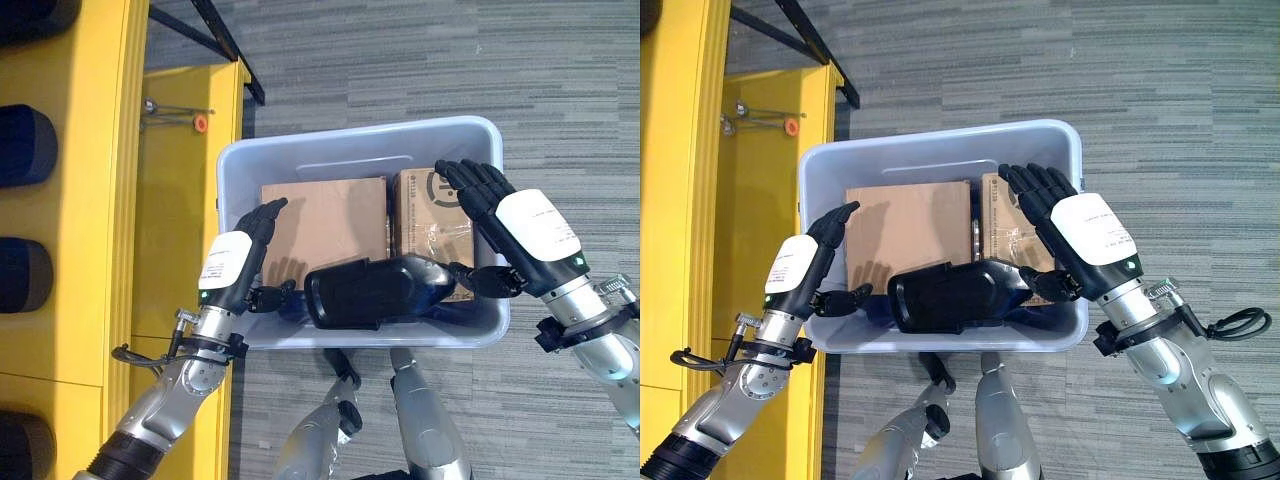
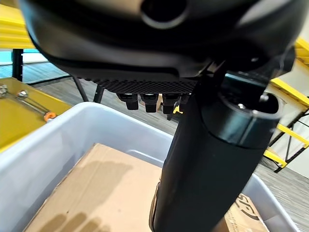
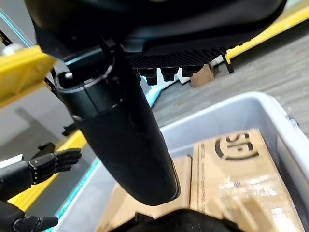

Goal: Move parts from the plastic box to the shelf.

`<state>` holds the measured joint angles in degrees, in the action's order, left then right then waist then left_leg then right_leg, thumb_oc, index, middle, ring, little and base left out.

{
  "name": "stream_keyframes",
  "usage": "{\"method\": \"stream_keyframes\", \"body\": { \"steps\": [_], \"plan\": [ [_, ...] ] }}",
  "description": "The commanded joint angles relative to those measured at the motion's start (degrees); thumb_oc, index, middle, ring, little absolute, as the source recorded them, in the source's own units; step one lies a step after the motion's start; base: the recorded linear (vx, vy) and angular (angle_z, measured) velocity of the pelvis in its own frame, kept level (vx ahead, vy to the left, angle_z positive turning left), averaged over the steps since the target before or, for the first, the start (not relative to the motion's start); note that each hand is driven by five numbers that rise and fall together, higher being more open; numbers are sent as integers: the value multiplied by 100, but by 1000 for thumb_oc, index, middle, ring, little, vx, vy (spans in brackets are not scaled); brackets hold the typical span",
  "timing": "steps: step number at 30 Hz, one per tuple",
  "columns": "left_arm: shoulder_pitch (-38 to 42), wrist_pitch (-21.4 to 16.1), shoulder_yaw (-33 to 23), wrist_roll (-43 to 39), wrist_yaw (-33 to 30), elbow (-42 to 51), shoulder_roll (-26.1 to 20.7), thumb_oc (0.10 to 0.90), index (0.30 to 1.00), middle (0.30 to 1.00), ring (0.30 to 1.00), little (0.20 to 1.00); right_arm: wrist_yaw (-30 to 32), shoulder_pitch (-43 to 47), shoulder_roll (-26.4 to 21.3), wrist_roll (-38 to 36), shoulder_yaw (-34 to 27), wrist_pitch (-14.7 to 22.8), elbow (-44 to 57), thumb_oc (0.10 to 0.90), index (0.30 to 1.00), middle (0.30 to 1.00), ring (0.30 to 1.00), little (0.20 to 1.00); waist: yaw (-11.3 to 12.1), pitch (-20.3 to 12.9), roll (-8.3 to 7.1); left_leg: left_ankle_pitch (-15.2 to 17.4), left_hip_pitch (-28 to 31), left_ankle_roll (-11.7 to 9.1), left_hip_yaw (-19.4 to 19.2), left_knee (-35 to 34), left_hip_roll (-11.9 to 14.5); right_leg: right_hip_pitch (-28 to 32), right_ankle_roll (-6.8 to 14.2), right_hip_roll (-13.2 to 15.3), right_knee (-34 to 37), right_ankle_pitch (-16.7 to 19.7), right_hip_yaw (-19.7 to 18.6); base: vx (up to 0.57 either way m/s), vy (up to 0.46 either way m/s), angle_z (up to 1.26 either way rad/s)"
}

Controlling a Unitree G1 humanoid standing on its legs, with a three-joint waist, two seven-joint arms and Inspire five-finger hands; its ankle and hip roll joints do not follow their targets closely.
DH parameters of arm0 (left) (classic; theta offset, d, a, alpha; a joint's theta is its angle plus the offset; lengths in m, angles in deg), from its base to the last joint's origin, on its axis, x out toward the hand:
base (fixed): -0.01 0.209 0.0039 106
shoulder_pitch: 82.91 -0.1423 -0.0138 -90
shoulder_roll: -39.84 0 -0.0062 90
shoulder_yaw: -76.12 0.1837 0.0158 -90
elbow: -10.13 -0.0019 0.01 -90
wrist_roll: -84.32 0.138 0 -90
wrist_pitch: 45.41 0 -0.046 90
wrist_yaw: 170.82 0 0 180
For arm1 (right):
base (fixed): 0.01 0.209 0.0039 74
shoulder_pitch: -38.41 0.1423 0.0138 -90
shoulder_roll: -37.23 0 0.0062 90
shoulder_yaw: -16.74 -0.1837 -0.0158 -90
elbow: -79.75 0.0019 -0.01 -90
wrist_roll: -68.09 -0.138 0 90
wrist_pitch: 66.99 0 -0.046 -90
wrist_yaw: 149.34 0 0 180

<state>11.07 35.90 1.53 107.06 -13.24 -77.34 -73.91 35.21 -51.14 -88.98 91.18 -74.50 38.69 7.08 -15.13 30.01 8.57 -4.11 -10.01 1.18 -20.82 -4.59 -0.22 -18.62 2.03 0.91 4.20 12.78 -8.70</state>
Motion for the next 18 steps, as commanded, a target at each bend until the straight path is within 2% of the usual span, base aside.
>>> {"method": "stream_keyframes", "body": {
  "steps": [1,3,7,12,14,15,17,18],
  "plan": [
    [-43,-266,-503,-32,-438,350,-413,900,1000,1000,1000,1000,447,313,-142,19,-364,334,483,900,1000,1000,1000,1000,-49,-21,-158,817,-389,26,361,797,-128,-241,266,-21,-1121,-1385,389,-40,-21,0],
    [-87,-255,-509,-12,-432,360,-412,900,1000,1000,1000,1000,526,217,-180,-140,-381,258,448,900,1000,1000,1000,1000,-44,-21,-183,827,-470,29,361,876,-122,-310,246,-22,-1190,-1402,430,-46,-22,0],
    [-138,-214,-539,-111,-448,401,-445,900,1000,1000,1000,1000,693,132,-153,-295,-420,367,375,900,1000,1000,1000,1000,-32,-21,-204,860,-566,39,363,984,-117,-401,234,-36,-1314,-1456,464,-31,-19,1],
    [-162,-170,-485,-143,-582,379,-282,900,1000,1000,1000,1000,512,229,41,-573,-300,395,503,900,1000,1000,1000,1000,29,-21,-230,814,-576,36,417,962,-105,-422,189,-94,-1316,-1443,447,-38,-33,6],
    [-145,-176,-458,-124,-630,374,-225,900,1000,1000,1000,1000,548,293,144,-701,-225,285,529,900,1000,1000,1000,1000,69,-21,-255,714,-551,-31,502,863,-54,-355,160,-144,-1228,-1422,429,-74,-56,8],
    [-154,-293,-476,-98,-671,345,-200,900,1000,1000,1000,1000,620,387,250,-825,-149,155,474,900,1000,1000,1000,1000,133,-21,-273,686,-494,-56,529,815,-56,-266,125,-195,-1123,-1405,475,-117,-41,15],
    [-181,-346,-497,-79,-698,345,-178,900,1000,1000,1000,1000,688,423,335,-1152,-107,77,400,900,1000,1000,1000,1000,164,-21,-318,822,-434,-32,499,931,-102,-203,106,-175,-1088,-1429,552,-142,-28,14],
    [-205,-409,-520,-100,-712,353,-194,900,1000,1000,1000,1000,707,443,384,-1257,-100,80,331,900,1000,1000,1000,1000,179,-21,-364,999,-442,4,463,1234,-156,-176,65,-142,-1091,-1430,593,-171,-43,11]
  ]
}}
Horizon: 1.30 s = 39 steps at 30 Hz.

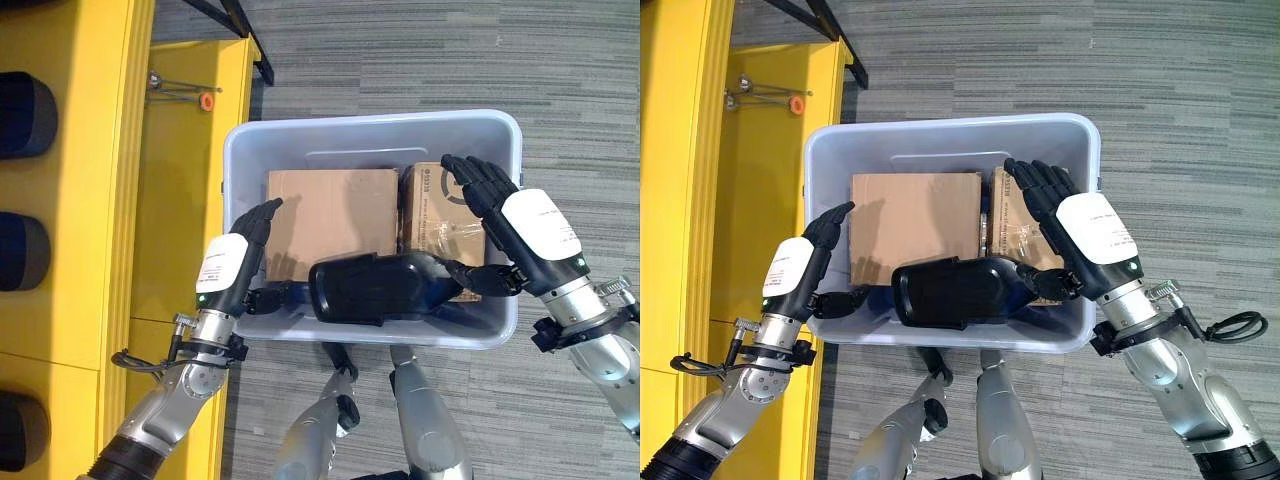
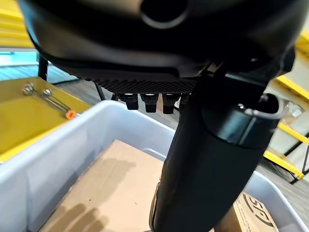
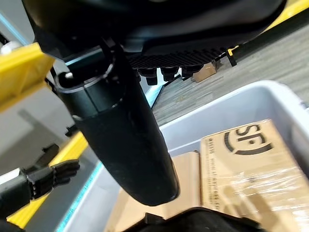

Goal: Move parts from the plastic box to the shelf.

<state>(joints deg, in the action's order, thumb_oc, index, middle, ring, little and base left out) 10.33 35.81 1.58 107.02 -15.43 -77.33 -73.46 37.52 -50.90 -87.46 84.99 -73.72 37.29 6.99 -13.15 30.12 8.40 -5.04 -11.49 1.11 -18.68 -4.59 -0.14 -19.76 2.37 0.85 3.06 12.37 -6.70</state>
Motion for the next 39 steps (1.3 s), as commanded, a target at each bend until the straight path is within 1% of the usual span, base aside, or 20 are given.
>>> {"method": "stream_keyframes", "body": {
  "steps": [1,4,6,8,10,11,14,16,17,18,20,23,24,25,27,28,32,33,36,39],
  "plan": [
    [-146,-452,-542,-126,-496,344,-253,900,1000,1000,1000,1000,511,428,279,-658,-187,261,250,900,1000,1000,1000,1000,-10,-32,-417,1360,-349,60,222,1716,-212,-49,-4,-85,-1021,-1399,438,-170,-54,11],
    [-148,-569,-560,-88,-460,274,-238,900,1000,1000,1000,1000,544,444,328,-881,-196,340,94,900,1000,1000,1000,1000,12,-32,-602,2011,-428,122,236,2740,-216,25,-55,31,-1093,-1390,503,-194,17,29],
    [-90,-601,-432,-84,-521,112,-177,900,1000,1000,1000,1000,508,450,349,-1119,-239,374,1,900,1000,1000,1000,1000,-34,-111,-688,2001,-101,-5,266,3162,59,98,-115,56,-1068,-1328,666,-215,215,29],
    [64,-612,-207,-144,-617,-89,-75,900,1000,1000,1000,1000,392,551,304,-1527,-271,297,-113,900,1000,1000,1000,1000,-43,-345,-619,2036,529,-33,470,2576,5,38,-52,73,-964,-1175,766,-229,477,26],
    [156,-617,-122,-175,-630,-160,-72,900,1000,1000,1000,1000,340,674,311,-1692,-265,234,-192,900,1000,1000,1000,1000,-19,-418,-642,2093,649,31,592,2091,-102,-38,59,123,-892,-1005,729,-243,378,8],
    [265,-632,-66,-123,-548,-138,-118,900,1000,1000,1000,1000,398,811,351,-1821,-261,139,-316,900,1000,1000,1000,1000,-5,-444,-724,2167,680,150,587,1785,-164,-206,282,268,-823,-721,687,-221,206,7],
    [478,-420,64,-88,-323,43,-131,900,1000,1000,1000,1000,418,920,564,-1851,-240,-52,-391,900,1000,1000,1000,1000,71,-418,-930,2355,717,385,519,1778,-346,-327,709,564,-332,-118,719,-233,229,31],
    [489,-327,91,-135,-316,76,-148,900,1000,1000,1000,1000,301,966,678,-1853,-205,-45,-417,900,1000,1000,1000,1000,210,-366,-936,2295,792,376,538,1492,-313,-362,828,579,-86,53,998,-308,262,4],
    [484,-224,163,-8,-471,17,-145,900,1000,1000,1000,1000,216,1173,748,-1828,-39,-21,-484,900,1000,1000,1000,1000,448,-330,-1000,2049,818,319,420,1051,-249,-458,845,576,-256,95,1583,-448,246,-15],
    [512,-130,230,-30,-557,-44,-142,900,1000,1000,1000,1000,238,1295,769,-1772,78,-1,-523,900,1000,1000,1000,1000,537,-295,-1008,1923,812,316,423,925,-178,-568,837,599,-623,46,1659,-494,219,-50],
    [524,-43,300,-13,-651,-131,-113,900,1000,1000,1000,1000,334,1293,776,-1734,145,-70,-468,900,1000,1000,1000,1000,544,-276,-997,1771,682,344,495,924,-49,-613,738,605,-1236,-223,1381,-347,8,-78],
    [329,-273,36,-108,-467,-99,-190,900,1000,1000,1000,1000,480,719,867,-1635,-198,14,-170,900,1000,1000,1000,1000,608,-333,-792,1227,86,296,772,1007,370,-256,310,793,-3072,-1202,881,-387,-102,26],
    [277,-312,-29,-149,-436,-84,-213,900,1000,1000,1000,1000,490,649,893,-1552,-254,54,-134,900,1000,1000,1000,1000,632,-350,-769,1202,2,276,795,1055,418,-194,259,867,-3261,-1319,845,-293,-185,79],
    [139,-424,-215,-266,-281,14,-249,900,1000,1000,1000,1000,465,570,928,-1434,-379,50,-55,900,1000,1000,1000,1000,740,-404,-757,1061,-409,109,811,1280,592,247,182,1033,-3303,-1776,620,-192,-248,63],
    [103,-464,-275,-294,-202,56,-300,900,1000,1000,1000,1000,415,540,942,-1450,-440,88,-29,900,1000,1000,1000,1000,796,-422,-810,1055,-637,3,836,1482,611,484,237,1078,-2851,-1944,604,-159,-279,9],
    [-27,-607,-462,-355,-93,105,-344,900,1000,1000,1000,1000,463,760,784,-1187,-433,78,-127,900,1000,1000,1000,1000,876,-398,-868,942,-865,-172,869,1697,779,837,389,967,-2067,-2160,747,-248,-256,1],
    [86,-735,-528,-445,-30,63,-317,900,1000,1000,1000,1000,281,1412,370,-1164,-202,-334,-156,900,1000,1000,1000,1000,992,-210,-775,525,-923,-460,1030,1395,918,869,265,820,-1586,-2103,861,-262,-136,-2],
    [86,-753,-543,-454,-38,57,-314,900,1000,1000,1000,1000,270,1459,344,-1153,-180,-344,-166,900,1000,1000,1000,1000,994,-193,-762,479,-930,-462,1057,1364,924,841,249,798,-1585,-2075,856,-160,15,2],
    [-35,-913,-531,-357,-219,-29,-233,900,1000,1000,1000,1000,58,1981,-82,-1069,77,-293,-307,900,1000,1000,1000,1000,1089,-35,-704,411,-900,-467,1657,1252,793,519,86,644,-1790,-2071,695,-155,88,-21],
    [-90,-883,-505,-373,-293,-69,-179,900,1000,1000,1000,1000,-55,2053,-279,-1022,85,-231,-274,900,1000,1000,1000,1000,1021,-55,-683,401,-764,-474,1634,1128,831,405,51,587,-1917,-2104,665,-13,51,-82]
  ]
}}
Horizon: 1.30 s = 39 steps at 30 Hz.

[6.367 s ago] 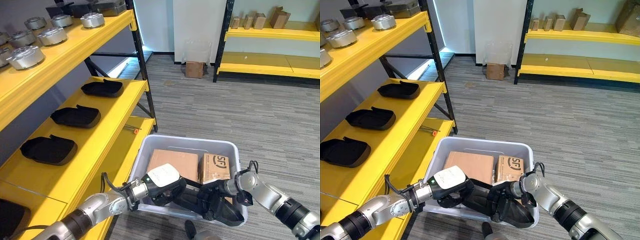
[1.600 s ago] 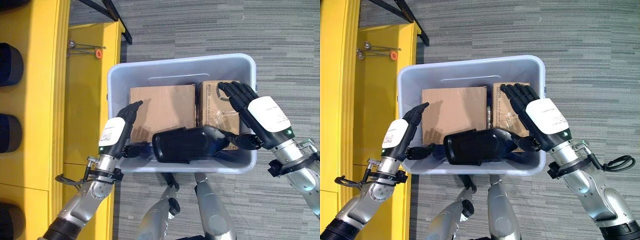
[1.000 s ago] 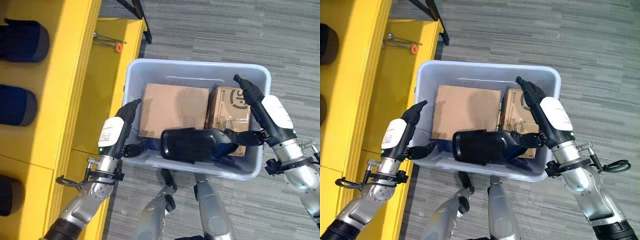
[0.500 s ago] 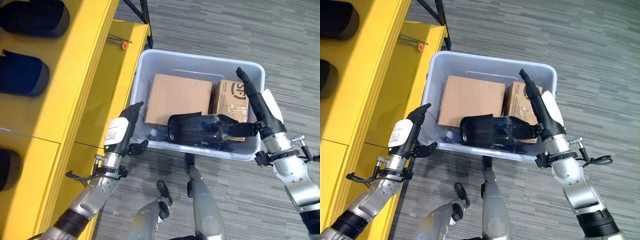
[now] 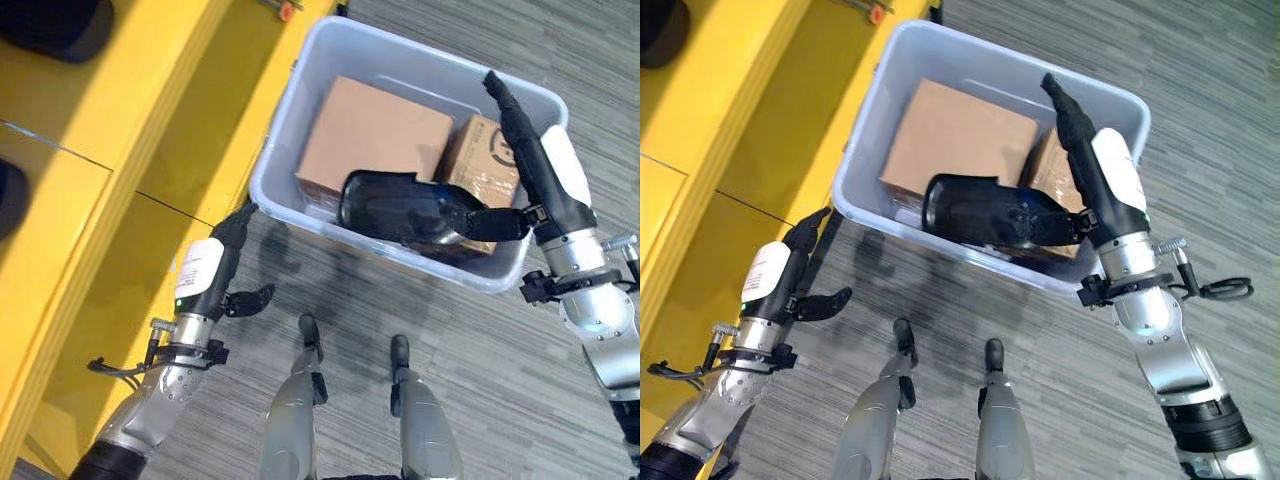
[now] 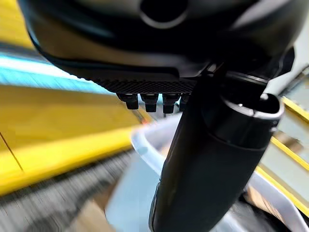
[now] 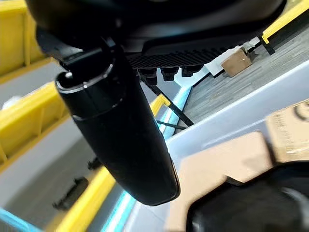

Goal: Move parts from the plastic box to the shelf.

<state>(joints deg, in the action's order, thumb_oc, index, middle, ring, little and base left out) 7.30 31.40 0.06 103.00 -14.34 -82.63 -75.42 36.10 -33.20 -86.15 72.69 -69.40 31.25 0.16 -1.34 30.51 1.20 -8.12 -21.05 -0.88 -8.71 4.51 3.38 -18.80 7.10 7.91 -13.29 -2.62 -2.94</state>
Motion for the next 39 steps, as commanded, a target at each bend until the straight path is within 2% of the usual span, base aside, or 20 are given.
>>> {"method": "stream_keyframes", "body": {
  "steps": [1,6,16,22,27,29,39],
  "plan": [
    [215,-433,-345,28,-410,455,22,900,1000,1000,1000,1000,80,275,-424,214,-352,381,424,900,1000,1000,1000,1000,-169,-101,37,705,202,-278,630,206,482,298,-422,-119,-290,-605,284,13,69,-21],
    [349,-309,-234,21,-485,380,4,900,1000,1000,1000,1000,85,250,-702,786,-439,475,621,900,1000,1000,1000,1000,-299,-210,70,760,279,-272,544,172,453,175,-416,-85,-359,-608,250,22,42,-10],
    [442,-204,-182,25,-361,351,-147,900,1000,1000,1000,1000,207,580,-1213,1620,-337,396,716,900,1000,1000,1000,1000,-282,-145,160,752,150,-229,560,205,312,-32,-416,-61,-447,-587,279,3,4,-1],
    [482,-177,-145,32,-297,418,-224,900,1000,1000,1000,1000,887,867,-1389,2089,-202,266,629,900,1000,1000,1000,1000,-228,-72,249,733,-32,-195,596,266,212,-247,-434,-47,-567,-611,305,-4,-6,0],
    [523,-188,-87,157,-60,536,-275,900,1000,1000,1000,1000,655,1202,-1459,2096,-28,220,543,900,1000,1000,1000,1000,-183,-72,358,726,-196,-182,627,322,133,-419,-451,-33,-664,-655,311,0,0,0],
    [487,-159,-51,148,-87,538,-324,900,1000,1000,1000,1000,471,1385,-1551,1922,167,93,474,900,1000,1000,1000,1000,-158,-72,430,707,-294,-187,626,364,106,-535,-476,-37,-741,-678,307,0,0,0],
    [517,-188,-145,-5,-177,436,-389,900,1000,1000,1000,1000,401,1408,-1476,1952,526,51,299,900,1000,1000,1000,1000,-182,-72,591,636,-808,-175,583,495,43,-1134,-567,-128,-1087,-780,243,0,0,0]
  ]
}}
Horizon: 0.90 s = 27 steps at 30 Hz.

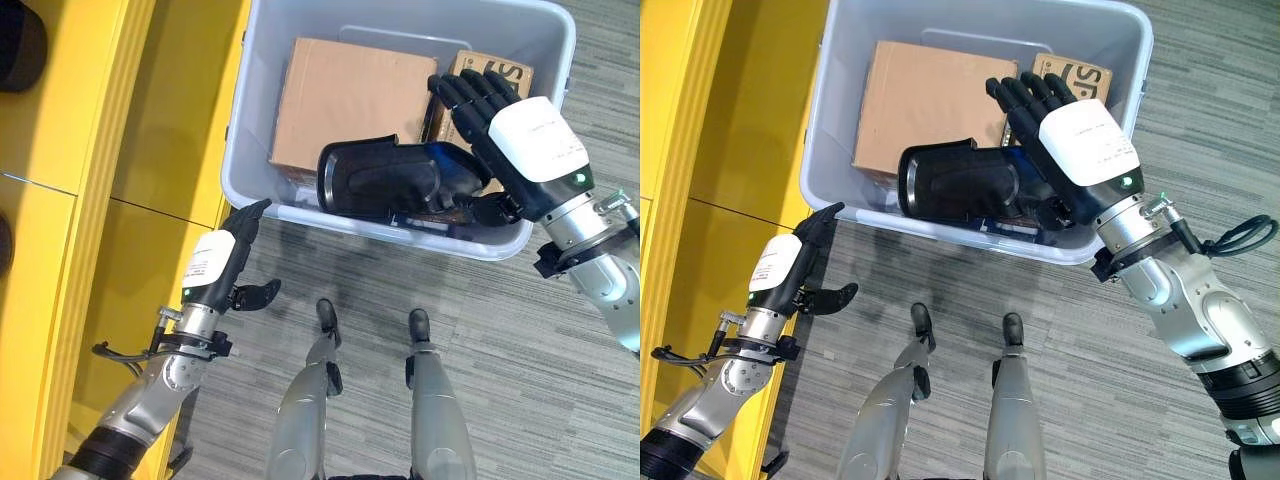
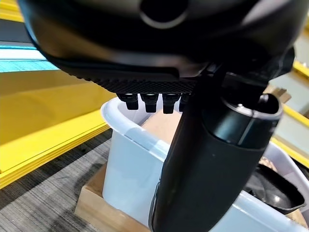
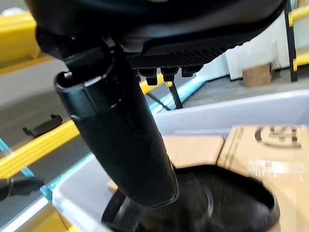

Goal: Move parts from the plastic box to the shelf.

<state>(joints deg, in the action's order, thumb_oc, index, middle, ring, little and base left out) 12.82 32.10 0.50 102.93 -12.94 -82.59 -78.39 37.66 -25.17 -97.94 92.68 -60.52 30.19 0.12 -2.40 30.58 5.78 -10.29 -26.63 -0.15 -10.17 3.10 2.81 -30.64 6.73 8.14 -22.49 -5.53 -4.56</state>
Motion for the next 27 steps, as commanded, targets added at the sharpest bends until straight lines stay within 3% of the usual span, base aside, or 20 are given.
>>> {"method": "stream_keyframes", "body": {
  "steps": [1,15,27],
  "plan": [
    [-38,-261,-189,3,-329,420,-82,900,1000,1000,1000,1000,262,575,-288,-47,-355,167,302,900,1000,1000,1000,1000,-84,-79,136,848,-276,-247,721,637,102,15,-534,-159,-182,-490,404,0,0,0],
    [-12,-148,-186,94,-466,434,-55,900,1000,1000,1000,1000,777,-63,-53,174,-549,231,176,900,1000,1000,1000,1000,-172,-79,137,842,-762,-216,645,767,107,-532,-561,-244,-394,-502,343,-10,-1,-1],
    [132,-73,-184,68,-638,259,-179,900,1000,1000,1000,1000,992,62,-143,364,-285,229,-254,900,1000,1000,1000,1000,-156,-79,197,783,-1198,-225,636,859,109,-1013,-619,-307,-624,-561,317,-22,-2,0]
  ]
}}
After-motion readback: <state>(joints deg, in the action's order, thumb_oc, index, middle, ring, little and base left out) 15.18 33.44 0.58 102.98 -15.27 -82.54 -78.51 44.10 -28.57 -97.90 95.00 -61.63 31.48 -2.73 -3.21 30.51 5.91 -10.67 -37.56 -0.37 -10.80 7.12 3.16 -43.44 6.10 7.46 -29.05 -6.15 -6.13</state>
